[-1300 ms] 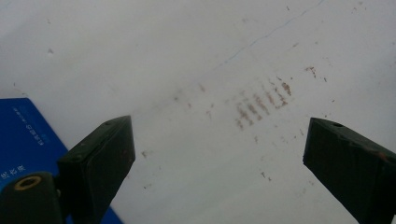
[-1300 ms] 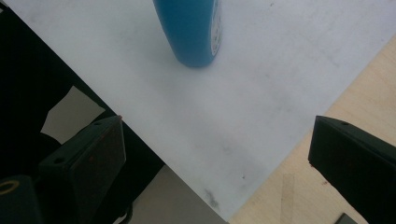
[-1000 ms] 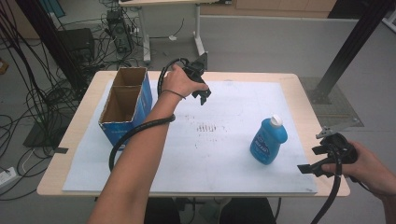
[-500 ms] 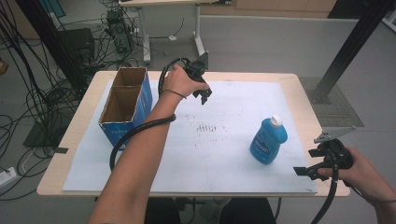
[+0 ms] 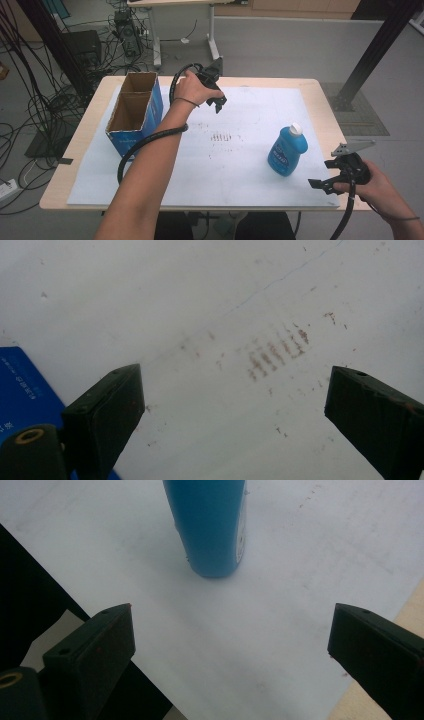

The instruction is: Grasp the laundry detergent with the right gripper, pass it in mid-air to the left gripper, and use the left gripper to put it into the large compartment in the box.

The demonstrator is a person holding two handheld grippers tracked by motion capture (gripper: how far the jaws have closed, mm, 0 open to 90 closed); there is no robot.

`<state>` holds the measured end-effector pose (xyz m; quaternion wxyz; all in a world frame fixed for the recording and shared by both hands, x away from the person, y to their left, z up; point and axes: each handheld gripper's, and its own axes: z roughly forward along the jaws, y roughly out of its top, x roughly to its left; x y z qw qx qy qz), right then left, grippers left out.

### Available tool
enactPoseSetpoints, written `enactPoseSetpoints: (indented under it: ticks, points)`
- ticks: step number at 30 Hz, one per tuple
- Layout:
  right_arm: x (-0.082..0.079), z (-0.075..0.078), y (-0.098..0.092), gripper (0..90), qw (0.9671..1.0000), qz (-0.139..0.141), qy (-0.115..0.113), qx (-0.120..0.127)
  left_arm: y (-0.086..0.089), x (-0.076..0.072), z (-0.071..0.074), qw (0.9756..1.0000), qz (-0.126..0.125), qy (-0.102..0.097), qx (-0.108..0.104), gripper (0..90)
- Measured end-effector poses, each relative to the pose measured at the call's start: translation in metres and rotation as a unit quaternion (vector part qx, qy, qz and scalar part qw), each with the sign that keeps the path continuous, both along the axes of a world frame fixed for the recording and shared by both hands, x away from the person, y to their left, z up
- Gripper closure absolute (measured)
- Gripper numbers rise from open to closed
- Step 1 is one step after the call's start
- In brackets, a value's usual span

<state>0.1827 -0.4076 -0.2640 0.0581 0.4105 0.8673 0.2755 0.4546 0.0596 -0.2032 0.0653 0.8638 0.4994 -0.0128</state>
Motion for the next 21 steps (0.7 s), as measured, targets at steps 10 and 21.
enactPoseSetpoints:
  ticks: [10, 21]
  points:
    - [-0.005, -0.011, 0.001, 4.6, 0.9998, 0.006, -0.014, 0.011, 0.003, -0.002, -0.001, 1.0000, 0.004, 0.000, -0.007, 9.4]
    - [-0.011, -0.025, -0.001, 4.9, 0.9996, 0.004, -0.021, 0.021, 0.002, -0.003, -0.002, 1.0000, 0.002, 0.002, 0.000, 9.2]
